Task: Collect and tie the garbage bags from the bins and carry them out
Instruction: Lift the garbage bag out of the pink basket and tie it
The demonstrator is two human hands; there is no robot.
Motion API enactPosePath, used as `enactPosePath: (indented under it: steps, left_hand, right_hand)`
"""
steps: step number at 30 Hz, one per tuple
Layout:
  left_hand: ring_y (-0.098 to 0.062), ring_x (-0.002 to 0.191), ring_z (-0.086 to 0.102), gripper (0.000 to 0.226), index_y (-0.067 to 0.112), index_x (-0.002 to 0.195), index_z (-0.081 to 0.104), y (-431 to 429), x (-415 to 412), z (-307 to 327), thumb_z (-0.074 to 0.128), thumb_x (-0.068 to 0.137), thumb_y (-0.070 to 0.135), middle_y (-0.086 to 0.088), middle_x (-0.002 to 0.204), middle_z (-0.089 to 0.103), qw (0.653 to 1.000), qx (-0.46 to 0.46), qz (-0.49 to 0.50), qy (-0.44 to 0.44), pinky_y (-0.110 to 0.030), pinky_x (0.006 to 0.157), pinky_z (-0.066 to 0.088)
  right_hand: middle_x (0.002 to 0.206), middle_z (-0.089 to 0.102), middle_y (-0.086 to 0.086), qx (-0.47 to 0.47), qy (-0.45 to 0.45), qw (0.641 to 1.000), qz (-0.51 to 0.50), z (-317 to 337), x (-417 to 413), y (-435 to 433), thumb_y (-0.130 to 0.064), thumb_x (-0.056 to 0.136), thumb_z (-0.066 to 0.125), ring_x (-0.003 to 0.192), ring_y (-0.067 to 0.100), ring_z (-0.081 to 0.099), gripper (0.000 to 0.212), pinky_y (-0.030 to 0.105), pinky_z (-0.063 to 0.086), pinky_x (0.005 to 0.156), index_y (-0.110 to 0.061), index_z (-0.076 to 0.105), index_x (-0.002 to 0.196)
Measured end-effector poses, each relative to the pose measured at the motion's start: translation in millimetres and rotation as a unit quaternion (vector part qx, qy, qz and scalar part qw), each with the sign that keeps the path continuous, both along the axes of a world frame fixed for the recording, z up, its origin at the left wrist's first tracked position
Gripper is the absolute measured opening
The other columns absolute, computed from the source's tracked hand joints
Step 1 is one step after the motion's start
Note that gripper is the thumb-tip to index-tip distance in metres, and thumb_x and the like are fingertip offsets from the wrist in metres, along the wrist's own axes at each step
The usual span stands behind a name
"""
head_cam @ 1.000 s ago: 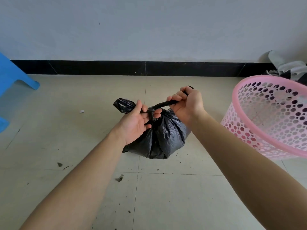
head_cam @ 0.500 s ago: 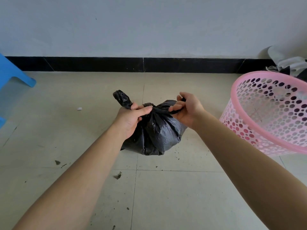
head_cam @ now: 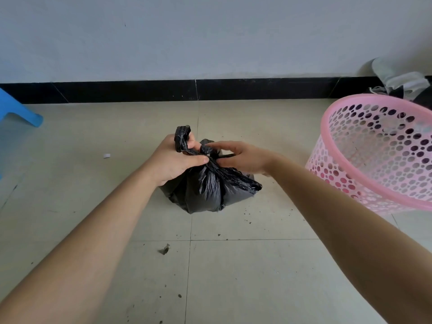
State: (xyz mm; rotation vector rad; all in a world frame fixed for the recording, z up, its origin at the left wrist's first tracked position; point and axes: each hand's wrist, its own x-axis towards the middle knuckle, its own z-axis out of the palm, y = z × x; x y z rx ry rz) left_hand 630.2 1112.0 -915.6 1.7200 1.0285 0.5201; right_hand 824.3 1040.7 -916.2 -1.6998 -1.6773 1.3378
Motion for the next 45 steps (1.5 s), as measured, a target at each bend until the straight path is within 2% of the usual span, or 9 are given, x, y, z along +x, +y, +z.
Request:
enactPosePath:
  steps: [3,8,11,15,21,26,32,35,45]
  left_hand:
    - [-0.018,0.084,0.066,0.051,0.022,0.065,0.036,-0.4,-0.4,0.7,0.079,0.075,-0.004,0.000,0.082,0.068,0.999,0.026,0.015,0.027,-0.028,0.084,0.051]
    - [-0.031,0.081,0.068,0.029,0.025,0.063,0.061,-2.9,4.6,-16.5,0.077,0.072,0.002,-0.011,0.081,0.072,0.978,0.128,0.158,0.056,-0.039,0.079,0.056]
    - [-0.027,0.077,0.064,0.017,0.010,0.084,0.061,-4.3,4.4,-28.8,0.074,0.074,0.007,-0.005,0.079,0.068,0.947,0.179,0.255,0.073,-0.028,0.070,0.051]
    - [-0.029,0.099,0.069,0.016,0.018,0.089,0.062,29.0,-33.4,-35.8,0.071,0.079,0.008,-0.005,0.093,0.069,0.902,0.023,0.429,-0.042,-0.032,0.087,0.053]
    - [-0.019,0.095,0.069,0.019,0.033,0.087,0.072,19.1,-28.5,-31.8,0.060,0.086,0.019,0.004,0.094,0.074,0.947,0.086,0.309,0.007,-0.039,0.093,0.055]
    - [-0.014,0.100,0.068,0.033,0.031,0.091,0.073,-5.7,-0.3,-34.5,0.058,0.094,0.003,0.005,0.099,0.072,0.958,-0.095,0.247,-0.108,-0.031,0.095,0.053]
    - [-0.021,0.095,0.071,0.019,0.014,0.106,0.073,-11.7,13.0,-22.7,0.065,0.090,0.008,-0.006,0.102,0.074,0.900,-0.271,0.242,-0.239,-0.031,0.081,0.057]
    - [-0.025,0.102,0.072,0.016,0.016,0.098,0.073,-18.4,17.2,-25.1,0.077,0.083,0.012,-0.010,0.108,0.075,0.885,-0.280,0.279,-0.246,-0.040,0.088,0.059]
    - [-0.025,0.094,0.068,0.028,0.016,0.099,0.065,-15.0,3.7,-30.8,0.067,0.085,-0.008,-0.010,0.104,0.067,0.902,-0.263,0.234,-0.252,-0.031,0.073,0.060]
  right_hand:
    - [0.101,0.054,-0.024,0.009,-0.011,1.000,-0.020,-5.2,-6.2,-1.9,-0.019,0.101,0.051,0.088,-0.007,0.053,0.035,0.006,0.039,0.076,-0.024,0.054,0.136]
    - [0.094,0.051,-0.018,0.045,-0.057,0.997,-0.014,-7.6,-8.8,-2.7,-0.024,0.100,0.054,0.084,-0.005,0.049,0.025,-0.005,0.034,0.065,-0.016,0.064,0.121]
    - [0.108,0.054,0.000,0.076,-0.098,0.992,-0.011,-15.6,-11.7,0.1,-0.016,0.098,0.053,0.100,0.015,0.053,0.011,0.021,0.038,0.088,-0.020,0.064,0.099]
    - [0.108,0.057,0.003,0.082,-0.133,0.986,-0.065,-34.9,-2.1,-8.6,-0.006,0.093,0.049,0.106,0.024,0.055,0.030,0.038,0.045,0.094,-0.028,0.050,0.073]
    - [0.101,0.064,-0.004,0.094,-0.023,0.981,-0.166,-46.4,-2.3,-0.9,-0.019,0.096,0.057,0.101,0.016,0.062,0.004,0.034,0.051,0.094,-0.023,0.058,0.097]
    - [0.122,0.065,-0.002,0.148,-0.026,0.978,-0.144,-29.3,-26.4,7.9,-0.034,0.099,0.054,0.110,0.012,0.060,0.036,0.028,0.048,0.096,-0.018,0.059,0.130]
    - [0.091,0.071,-0.012,0.091,0.028,0.984,-0.149,-36.1,-23.2,1.2,-0.028,0.090,0.069,0.084,0.001,0.067,0.028,0.020,0.054,0.085,-0.020,0.068,0.117]
    - [0.085,0.072,-0.007,0.048,0.074,0.987,-0.137,-35.8,-19.7,-2.9,-0.024,0.083,0.078,0.076,0.004,0.069,0.025,0.017,0.054,0.078,-0.020,0.070,0.107]
    - [0.094,0.071,-0.005,0.004,0.110,0.978,-0.179,-37.5,-2.0,-6.8,-0.033,0.091,0.067,0.079,0.007,0.063,0.020,0.021,0.045,0.072,-0.022,0.070,0.108]
